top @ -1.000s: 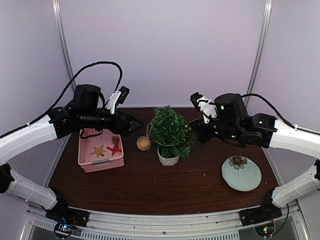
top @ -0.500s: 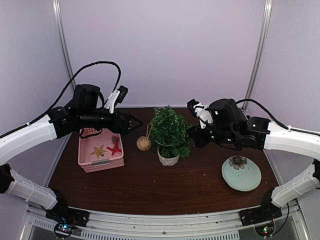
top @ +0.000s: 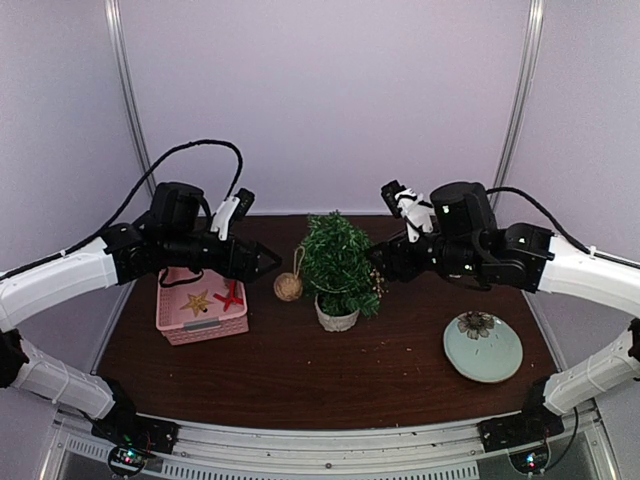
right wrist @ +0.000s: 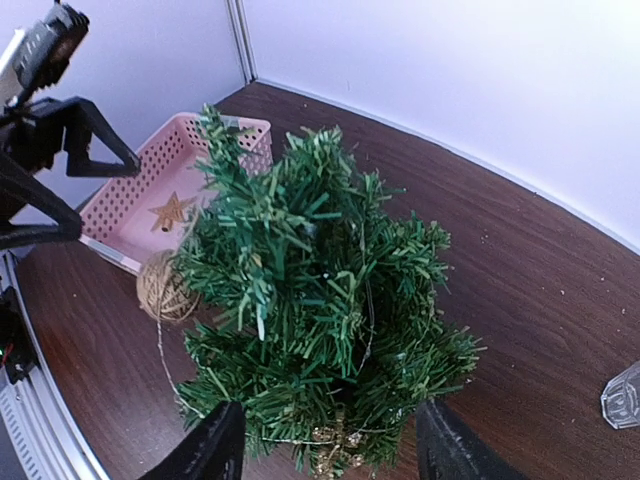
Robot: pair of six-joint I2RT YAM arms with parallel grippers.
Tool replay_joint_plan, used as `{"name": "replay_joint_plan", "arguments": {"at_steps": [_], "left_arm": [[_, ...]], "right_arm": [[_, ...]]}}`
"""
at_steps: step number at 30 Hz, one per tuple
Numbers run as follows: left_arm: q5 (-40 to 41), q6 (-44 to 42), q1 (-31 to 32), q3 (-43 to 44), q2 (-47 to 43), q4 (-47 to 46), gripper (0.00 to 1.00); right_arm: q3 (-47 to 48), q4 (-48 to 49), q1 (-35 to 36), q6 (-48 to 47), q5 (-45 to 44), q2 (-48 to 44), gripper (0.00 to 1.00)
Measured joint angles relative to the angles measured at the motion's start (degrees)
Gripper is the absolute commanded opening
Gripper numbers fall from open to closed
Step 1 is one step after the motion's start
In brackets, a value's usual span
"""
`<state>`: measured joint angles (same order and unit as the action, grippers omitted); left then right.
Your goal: Decorate the small christmas tree
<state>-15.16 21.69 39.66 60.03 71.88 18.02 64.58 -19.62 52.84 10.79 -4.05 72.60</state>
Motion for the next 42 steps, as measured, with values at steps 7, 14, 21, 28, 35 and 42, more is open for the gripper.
{"name": "replay_joint_plan", "arguments": {"at_steps": [7, 14, 21, 28, 35, 42], "left_arm": [[0.2, 0.2, -0.1, -2.7, -0.5, -0.2, 0.98], [0.4, 0.2, -0.2, -4.6, -1.5, -0.8, 0.98], [-0.1, 0.1, -0.2, -5.2, -1.6, -1.5, 0.98], [-0.4, 0.1, -0.2, -5.2, -1.6, -1.7, 0.98], [-0.4, -0.4, -0.2, -5.2, -1.8, -1.7, 0.98], [-0.4, -0.9, -0.2, -5.0, -1.9, -1.6, 0.97]], "right_arm": [[1.7, -0.8, -1.8, -0.1, 1.5, -2.4, 0.60], [-3.7, -2.2, -3.1, 1.6, 5.8, -9.6, 0.53], [-14.3, 1.2, -3.3, 4.7, 10.9, -12.4, 0.49], [-18.1, 8.3, -3.3, 6.1, 13.7, -6.1, 0.48], [-18.9, 14.0, -3.3, 5.8, 13.8, -3.6, 0.37], [-19.2, 16.1, -3.3, 5.8, 12.6, -1.4, 0.19]]}}
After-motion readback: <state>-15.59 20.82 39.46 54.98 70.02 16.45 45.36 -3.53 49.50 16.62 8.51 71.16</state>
